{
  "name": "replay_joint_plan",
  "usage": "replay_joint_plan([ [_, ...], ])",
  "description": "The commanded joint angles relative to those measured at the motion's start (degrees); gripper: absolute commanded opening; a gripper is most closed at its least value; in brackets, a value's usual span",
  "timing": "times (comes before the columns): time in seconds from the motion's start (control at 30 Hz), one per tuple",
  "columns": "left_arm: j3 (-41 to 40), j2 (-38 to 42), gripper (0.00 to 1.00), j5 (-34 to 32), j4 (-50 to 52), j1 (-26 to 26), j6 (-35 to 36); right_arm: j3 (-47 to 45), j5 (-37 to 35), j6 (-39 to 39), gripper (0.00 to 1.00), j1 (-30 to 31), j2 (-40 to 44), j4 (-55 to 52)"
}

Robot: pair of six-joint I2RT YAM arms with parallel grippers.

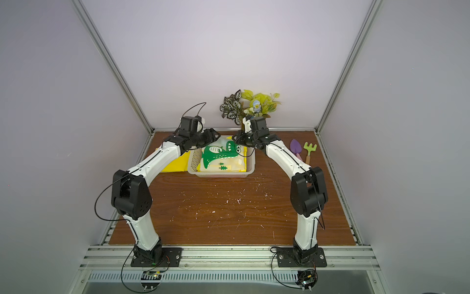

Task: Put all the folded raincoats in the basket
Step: Place the raincoat in the basket, then move the raincoat to the center of the board.

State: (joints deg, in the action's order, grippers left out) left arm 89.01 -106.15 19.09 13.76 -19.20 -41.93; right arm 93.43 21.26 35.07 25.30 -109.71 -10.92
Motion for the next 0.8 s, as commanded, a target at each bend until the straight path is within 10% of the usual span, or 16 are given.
replay_joint_plan([
  [0.0,-3.65,0.24,0.65,-0.26,-7.05,-0.49,-2.80,-3.47,2.03,4.23,0.39,0.60,-0.50,7.00],
  [0.23,-12.94,0.35,0.67,-1.81,-11.81,-0.66,-2.02,-13.50,2.28,6.13,0.40,0.87,-0.85,13.65],
  [0.5,1.05,6.99,0.98,-10.47,3.27,-0.20,8.24,-6.74,3.83,-0.44,0.52,0.65,0.14,10.02],
  [0.77,-10.50,18.39,0.99,-14.96,3.08,10.76,4.22,-8.70,0.93,-0.85,0.58,1.32,9.58,14.01],
])
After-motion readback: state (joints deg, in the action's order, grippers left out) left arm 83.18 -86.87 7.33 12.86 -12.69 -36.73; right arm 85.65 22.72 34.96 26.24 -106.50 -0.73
